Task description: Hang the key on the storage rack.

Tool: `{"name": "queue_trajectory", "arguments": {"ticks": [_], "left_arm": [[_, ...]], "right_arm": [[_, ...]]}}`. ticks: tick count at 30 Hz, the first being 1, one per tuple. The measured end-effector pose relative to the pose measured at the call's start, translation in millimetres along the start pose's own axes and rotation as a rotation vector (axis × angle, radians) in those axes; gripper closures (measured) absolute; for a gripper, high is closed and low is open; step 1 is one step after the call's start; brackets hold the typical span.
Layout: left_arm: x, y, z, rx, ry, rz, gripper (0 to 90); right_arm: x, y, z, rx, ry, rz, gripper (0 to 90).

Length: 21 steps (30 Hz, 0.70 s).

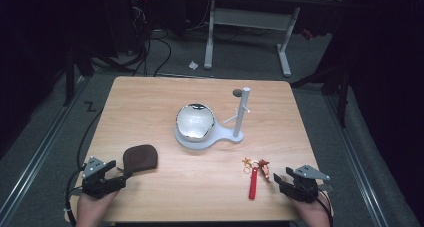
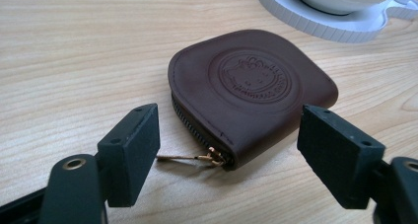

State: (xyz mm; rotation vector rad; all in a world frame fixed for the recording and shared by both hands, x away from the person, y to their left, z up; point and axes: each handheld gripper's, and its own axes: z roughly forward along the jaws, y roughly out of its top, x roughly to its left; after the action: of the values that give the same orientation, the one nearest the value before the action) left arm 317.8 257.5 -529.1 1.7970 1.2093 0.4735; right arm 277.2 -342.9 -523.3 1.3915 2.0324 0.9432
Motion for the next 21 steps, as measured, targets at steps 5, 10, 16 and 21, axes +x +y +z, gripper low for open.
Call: {"name": "queue_trajectory", "arguments": {"ticks": [5, 10, 16, 21], "left_arm": [[-1.7, 0.6, -0.2, -0.002, 0.009, 0.020, 24.1], [-2.1, 0.8, 0.5, 0.003, 0.012, 0.039, 23.5], [-0.5, 0.3, 1.2, 0.005, 0.000, 0.042, 24.0], [1.0, 1.3, 1.6, 0.000, -0.009, 0.028, 23.9]], "right_arm": [[2.6, 1.1, 1.5, 0.030, 0.000, 0.011, 41.8], [2.6, 5.3, 4.6, 0.062, -0.013, 0.013, 41.1], [2.0, 8.6, 6.0, 0.084, -0.016, 0.002, 39.4], [2.2, 13.3, 4.7, 0.103, 0.004, 0.002, 39.2]]}}
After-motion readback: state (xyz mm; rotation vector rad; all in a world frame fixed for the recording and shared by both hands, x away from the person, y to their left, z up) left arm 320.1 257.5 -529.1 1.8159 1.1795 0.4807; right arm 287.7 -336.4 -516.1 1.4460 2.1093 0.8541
